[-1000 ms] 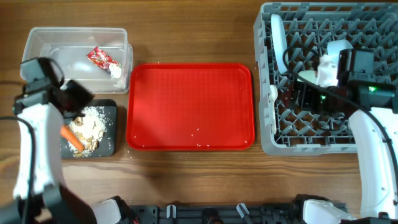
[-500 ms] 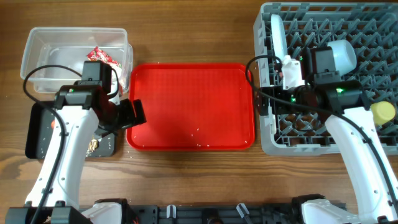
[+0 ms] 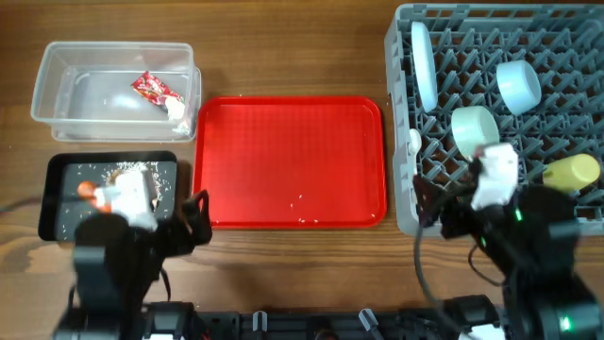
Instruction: Sort waste into correct bins and load items into the dishwasher rack
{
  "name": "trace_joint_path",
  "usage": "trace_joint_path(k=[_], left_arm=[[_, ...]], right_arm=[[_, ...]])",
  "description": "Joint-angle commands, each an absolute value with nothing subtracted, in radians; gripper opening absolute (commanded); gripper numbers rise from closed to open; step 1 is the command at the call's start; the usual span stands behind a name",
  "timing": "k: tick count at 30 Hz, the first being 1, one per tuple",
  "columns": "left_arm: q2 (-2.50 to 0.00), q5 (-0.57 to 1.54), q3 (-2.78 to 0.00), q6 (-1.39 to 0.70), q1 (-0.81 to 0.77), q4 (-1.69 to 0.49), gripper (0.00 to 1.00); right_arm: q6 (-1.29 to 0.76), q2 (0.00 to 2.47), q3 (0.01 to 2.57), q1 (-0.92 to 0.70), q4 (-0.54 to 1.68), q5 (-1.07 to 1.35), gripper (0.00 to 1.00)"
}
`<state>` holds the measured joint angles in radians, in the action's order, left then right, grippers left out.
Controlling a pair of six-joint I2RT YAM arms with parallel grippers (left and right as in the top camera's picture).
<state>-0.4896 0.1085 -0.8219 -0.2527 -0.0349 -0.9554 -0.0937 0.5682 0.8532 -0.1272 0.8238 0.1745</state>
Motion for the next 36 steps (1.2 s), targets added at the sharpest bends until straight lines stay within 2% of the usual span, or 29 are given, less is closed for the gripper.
trace_joint_path(k=[1, 19, 27, 31, 36], left_arm=[[-0.350, 0.092, -0.803, -0.277, -0.039, -0.939, 1.00], [-0.296, 0.092, -0.803, -0.277, -0.039, -1.131, 1.00], [-0.296, 0.092, -0.803, -0.277, -0.039, -1.135, 1.00], [-0.296, 0.092, -0.803, -0.277, -0.039, -1.135, 1.00], [-0.296, 0.092, -0.803, -0.277, -0.039, -1.135, 1.00]], right_arm=[[-0.115, 0.477, 0.833, -0.126, 0.842, 0.131, 1.00], [-0.115, 0.478, 0.830, -0.126, 0.883, 0.130, 1.00], [-0.094, 0.332, 0.772, -0.125, 0.878, 0.115, 1.00], [-0.079, 0.183, 0.610, -0.107, 0.749, 0.105, 1.00], [-0.080, 0.044, 0.386, -0.076, 0.440, 0.104, 1.00]])
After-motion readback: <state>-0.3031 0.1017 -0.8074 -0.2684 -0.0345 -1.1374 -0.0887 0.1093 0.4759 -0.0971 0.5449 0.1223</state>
